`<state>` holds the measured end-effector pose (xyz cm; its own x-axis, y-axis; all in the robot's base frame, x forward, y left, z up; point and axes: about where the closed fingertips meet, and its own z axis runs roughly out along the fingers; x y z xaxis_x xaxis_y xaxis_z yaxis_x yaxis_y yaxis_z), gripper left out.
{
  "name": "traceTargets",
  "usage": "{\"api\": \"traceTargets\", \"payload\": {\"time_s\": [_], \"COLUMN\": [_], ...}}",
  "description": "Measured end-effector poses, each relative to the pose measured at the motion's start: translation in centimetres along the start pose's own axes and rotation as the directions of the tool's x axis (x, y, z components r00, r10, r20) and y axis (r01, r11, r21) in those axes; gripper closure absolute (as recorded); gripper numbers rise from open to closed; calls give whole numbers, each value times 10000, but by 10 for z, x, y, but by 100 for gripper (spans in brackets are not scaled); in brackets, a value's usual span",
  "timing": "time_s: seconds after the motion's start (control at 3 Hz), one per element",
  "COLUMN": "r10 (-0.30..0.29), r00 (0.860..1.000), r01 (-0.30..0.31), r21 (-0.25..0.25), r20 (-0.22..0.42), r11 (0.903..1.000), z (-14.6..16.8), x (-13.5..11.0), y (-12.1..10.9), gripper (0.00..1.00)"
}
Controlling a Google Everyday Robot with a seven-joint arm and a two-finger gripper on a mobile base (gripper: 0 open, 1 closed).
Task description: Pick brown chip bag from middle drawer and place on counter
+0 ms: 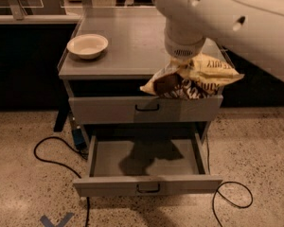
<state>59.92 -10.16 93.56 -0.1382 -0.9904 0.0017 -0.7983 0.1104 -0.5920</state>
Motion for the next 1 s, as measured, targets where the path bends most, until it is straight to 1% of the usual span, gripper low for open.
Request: {"api": "traceTargets", "payload": {"time_s": [0.33,0.67,1.0], "r10": [-50,-375,-873], "r00": [9967,9877,9770], "r01": [90,497,1018], "r21": [499,771,659], "r20": [-805,-1519,-1947], "r11": [9987,9958,9926], "z": [-8,-18,-20], "x": [13,2,-25], "y": [-64,-118,-156], "gripper": [100,100,100]}}
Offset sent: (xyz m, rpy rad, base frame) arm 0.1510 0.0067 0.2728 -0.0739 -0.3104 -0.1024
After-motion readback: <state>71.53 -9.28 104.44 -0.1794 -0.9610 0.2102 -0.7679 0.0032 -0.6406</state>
